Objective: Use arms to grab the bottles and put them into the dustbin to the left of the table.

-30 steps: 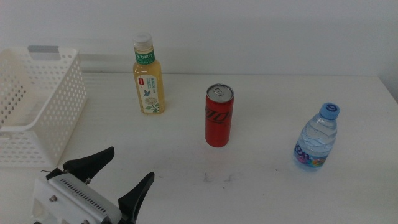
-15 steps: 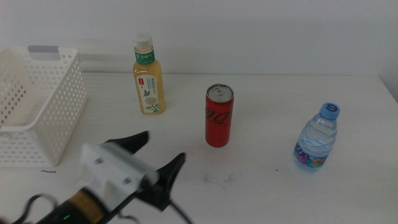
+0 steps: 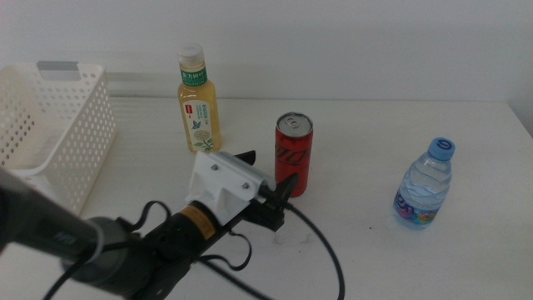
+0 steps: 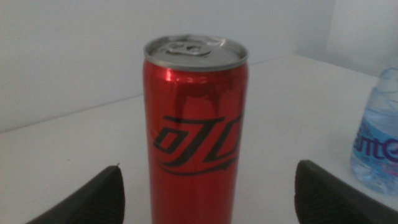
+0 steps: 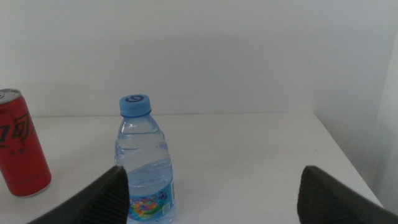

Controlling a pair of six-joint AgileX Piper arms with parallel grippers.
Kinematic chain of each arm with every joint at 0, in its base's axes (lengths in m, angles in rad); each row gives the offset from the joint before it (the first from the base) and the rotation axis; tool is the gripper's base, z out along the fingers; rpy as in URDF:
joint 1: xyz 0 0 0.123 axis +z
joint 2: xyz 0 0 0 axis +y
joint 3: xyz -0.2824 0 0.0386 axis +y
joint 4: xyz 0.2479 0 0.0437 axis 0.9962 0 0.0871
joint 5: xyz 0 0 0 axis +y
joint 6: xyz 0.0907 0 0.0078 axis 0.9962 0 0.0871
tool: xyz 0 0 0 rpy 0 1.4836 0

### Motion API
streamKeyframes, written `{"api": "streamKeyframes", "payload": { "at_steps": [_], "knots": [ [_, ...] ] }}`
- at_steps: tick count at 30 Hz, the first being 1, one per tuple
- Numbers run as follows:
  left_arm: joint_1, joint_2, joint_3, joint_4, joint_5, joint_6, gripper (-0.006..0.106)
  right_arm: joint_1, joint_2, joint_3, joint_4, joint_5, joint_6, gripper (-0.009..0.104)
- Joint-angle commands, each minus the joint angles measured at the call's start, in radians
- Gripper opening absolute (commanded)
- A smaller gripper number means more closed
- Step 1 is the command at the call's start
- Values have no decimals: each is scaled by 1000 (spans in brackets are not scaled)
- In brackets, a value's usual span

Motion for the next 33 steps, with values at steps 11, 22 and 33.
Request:
{"api": "streamKeyframes", "payload": {
  "at_steps": [11, 22, 33],
  "knots": [
    [-3, 171, -184, 2, 42, -62, 94, 1, -4, 3, -2, -8, -5, 93],
    [-3, 257, -307, 2, 103, -66, 94, 1, -4, 3, -2, -8, -5, 93],
    [-3, 313, -390, 2, 130, -65, 94, 1, -4, 3, -2, -8, -5, 93]
  ]
}}
